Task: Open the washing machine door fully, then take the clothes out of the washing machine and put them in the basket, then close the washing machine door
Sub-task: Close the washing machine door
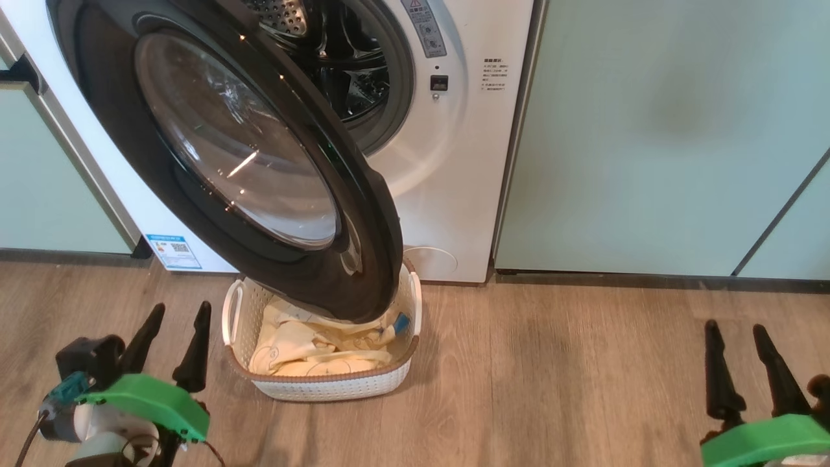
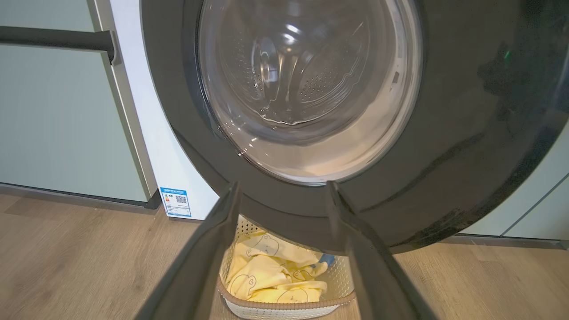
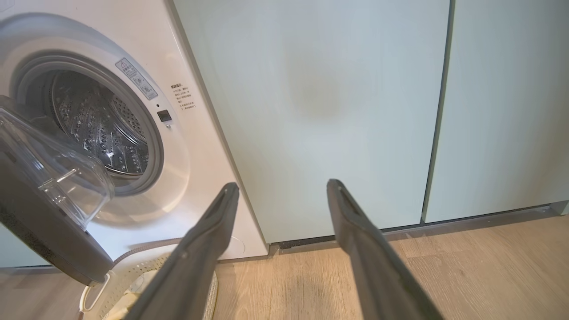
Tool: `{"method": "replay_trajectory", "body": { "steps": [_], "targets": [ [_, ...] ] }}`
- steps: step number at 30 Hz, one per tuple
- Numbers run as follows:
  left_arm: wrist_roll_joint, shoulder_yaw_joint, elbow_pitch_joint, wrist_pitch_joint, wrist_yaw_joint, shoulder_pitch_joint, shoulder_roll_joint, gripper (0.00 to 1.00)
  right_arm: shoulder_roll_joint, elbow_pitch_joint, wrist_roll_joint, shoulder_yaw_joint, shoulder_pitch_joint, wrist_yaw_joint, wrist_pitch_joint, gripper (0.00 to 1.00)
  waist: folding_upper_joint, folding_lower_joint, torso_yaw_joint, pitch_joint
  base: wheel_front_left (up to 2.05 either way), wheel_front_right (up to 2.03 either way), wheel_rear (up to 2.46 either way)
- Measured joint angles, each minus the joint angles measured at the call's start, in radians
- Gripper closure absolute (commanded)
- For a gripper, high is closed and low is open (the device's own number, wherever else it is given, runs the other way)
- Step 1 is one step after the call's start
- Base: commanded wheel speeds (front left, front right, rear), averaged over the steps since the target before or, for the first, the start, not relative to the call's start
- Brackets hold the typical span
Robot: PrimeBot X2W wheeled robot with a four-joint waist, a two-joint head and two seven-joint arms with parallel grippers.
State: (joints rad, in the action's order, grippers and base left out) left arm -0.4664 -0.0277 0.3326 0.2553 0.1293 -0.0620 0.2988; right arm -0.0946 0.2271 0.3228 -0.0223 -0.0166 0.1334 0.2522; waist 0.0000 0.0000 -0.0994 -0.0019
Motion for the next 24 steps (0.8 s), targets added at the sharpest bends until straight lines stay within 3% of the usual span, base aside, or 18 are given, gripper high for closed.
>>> {"method": "replay_trajectory", "body": {
  "steps": [1, 4, 15, 24],
  "targets": [
    [0.000, 0.001, 0.002, 0.000, 0.000, 0.000, 0.000, 0.00, 0.000, -0.006, 0.006, 0.000, 0.000, 0.000, 0.000, 0.35, 0.0000, 0.0000, 0.000, 0.001, 0.00, 0.00, 0.00],
    [0.000, 0.007, 0.005, 0.000, 0.000, -0.001, -0.001, 0.00, 0.002, -0.029, 0.020, 0.008, 0.002, 0.000, 0.000, 1.00, 0.0000, 0.0000, 0.001, 0.003, 0.00, 0.00, 0.00],
    [0.019, 0.018, 0.015, 0.000, 0.000, -0.001, -0.017, 0.00, -0.018, -0.186, 0.052, 0.022, 0.126, 0.000, 0.000, 1.00, 0.0000, 0.0000, 0.036, 0.005, 0.00, 0.00, 0.00],
    [0.037, -0.008, 0.033, 0.000, 0.000, -0.007, -0.036, 0.00, -0.039, -0.331, 0.084, -0.081, 0.298, 0.000, 0.003, 1.00, 0.0000, 0.0000, 0.122, -0.004, 0.00, 0.00, 0.00]
  ]
}}
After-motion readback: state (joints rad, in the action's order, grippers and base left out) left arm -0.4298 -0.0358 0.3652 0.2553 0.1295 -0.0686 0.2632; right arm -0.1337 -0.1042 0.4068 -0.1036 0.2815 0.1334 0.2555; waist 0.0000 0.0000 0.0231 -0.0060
